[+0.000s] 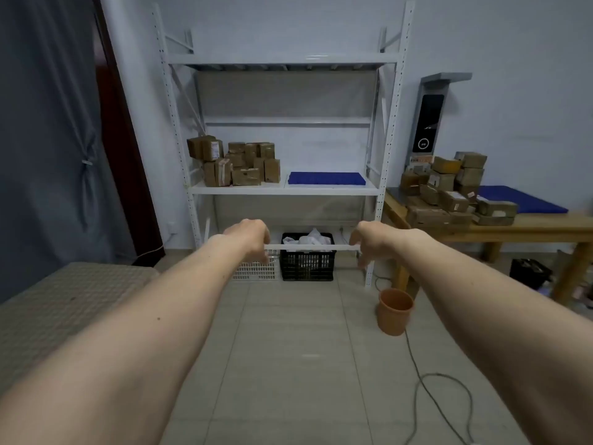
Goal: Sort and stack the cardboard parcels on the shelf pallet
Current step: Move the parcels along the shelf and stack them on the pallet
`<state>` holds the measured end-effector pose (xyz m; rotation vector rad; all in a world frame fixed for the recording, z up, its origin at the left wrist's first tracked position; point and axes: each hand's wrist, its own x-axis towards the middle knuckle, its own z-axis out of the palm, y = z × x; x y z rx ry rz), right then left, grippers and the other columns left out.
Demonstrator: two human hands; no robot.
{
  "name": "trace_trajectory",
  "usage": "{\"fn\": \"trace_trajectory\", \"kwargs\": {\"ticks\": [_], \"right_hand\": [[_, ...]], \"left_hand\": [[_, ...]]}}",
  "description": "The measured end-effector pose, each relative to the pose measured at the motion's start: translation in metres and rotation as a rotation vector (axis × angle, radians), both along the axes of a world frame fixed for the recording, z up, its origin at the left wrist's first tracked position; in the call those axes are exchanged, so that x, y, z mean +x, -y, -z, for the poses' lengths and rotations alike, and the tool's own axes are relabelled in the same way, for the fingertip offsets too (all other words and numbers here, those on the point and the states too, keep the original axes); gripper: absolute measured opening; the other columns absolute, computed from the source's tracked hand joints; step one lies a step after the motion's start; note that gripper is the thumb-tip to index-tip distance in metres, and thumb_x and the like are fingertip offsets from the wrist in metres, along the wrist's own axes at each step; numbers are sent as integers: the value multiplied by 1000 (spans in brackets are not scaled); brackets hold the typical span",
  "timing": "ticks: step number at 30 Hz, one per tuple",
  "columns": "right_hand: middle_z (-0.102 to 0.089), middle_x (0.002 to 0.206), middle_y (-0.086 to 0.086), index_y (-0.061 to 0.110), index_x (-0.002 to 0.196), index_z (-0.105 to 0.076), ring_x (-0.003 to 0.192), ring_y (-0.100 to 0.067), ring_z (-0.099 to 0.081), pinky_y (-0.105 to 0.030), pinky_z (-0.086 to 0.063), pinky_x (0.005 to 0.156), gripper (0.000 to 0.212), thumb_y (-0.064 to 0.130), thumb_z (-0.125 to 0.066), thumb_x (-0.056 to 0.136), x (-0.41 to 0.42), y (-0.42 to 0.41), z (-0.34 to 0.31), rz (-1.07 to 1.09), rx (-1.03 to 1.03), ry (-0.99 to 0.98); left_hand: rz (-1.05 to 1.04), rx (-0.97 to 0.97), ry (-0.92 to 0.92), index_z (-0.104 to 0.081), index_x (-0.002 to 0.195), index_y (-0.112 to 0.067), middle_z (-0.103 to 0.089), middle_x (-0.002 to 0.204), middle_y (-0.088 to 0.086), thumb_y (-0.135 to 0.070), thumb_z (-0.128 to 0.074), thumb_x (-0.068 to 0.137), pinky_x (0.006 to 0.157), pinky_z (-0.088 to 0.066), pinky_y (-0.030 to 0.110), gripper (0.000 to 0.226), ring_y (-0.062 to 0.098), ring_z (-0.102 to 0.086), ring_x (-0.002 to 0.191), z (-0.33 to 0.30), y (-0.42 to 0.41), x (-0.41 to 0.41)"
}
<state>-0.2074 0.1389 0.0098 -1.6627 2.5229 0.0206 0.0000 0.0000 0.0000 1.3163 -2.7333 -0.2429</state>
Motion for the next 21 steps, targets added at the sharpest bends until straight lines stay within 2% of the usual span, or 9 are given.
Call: {"fn": "trace_trajectory", "kwargs": {"ticks": [9, 18, 21], "right_hand": [[-56, 129, -8, 14, 135, -50, 117, -26, -55, -35, -48, 96, 68, 13, -80, 73, -43, 51, 19, -13, -12, 37], [-55, 132, -8, 13, 136, -49, 120, -26, -53, -32, -45, 96, 66, 14, -78, 76, -157, 115, 23, -68, 9, 34], [-54, 133, -9, 12, 137, -48, 121, -26, -53, -32, -45, 97, 67, 15, -78, 77, -199, 140, 29, -85, 18, 27]], "left_hand": [[-67, 68, 22, -58, 128, -18, -62, 125, 5, -31, -84, 71, 98, -48, 39, 64, 25, -59, 111, 24, 51, -31], [-65, 84, 0, -56, 130, -16, -59, 129, 6, -30, -80, 76, 97, -48, 42, 61, 26, -58, 112, 30, 108, -156], [-72, 107, 14, -57, 129, -14, -61, 125, 6, -31, -78, 79, 95, -49, 38, 57, 25, -59, 109, 37, 126, -196]]}}
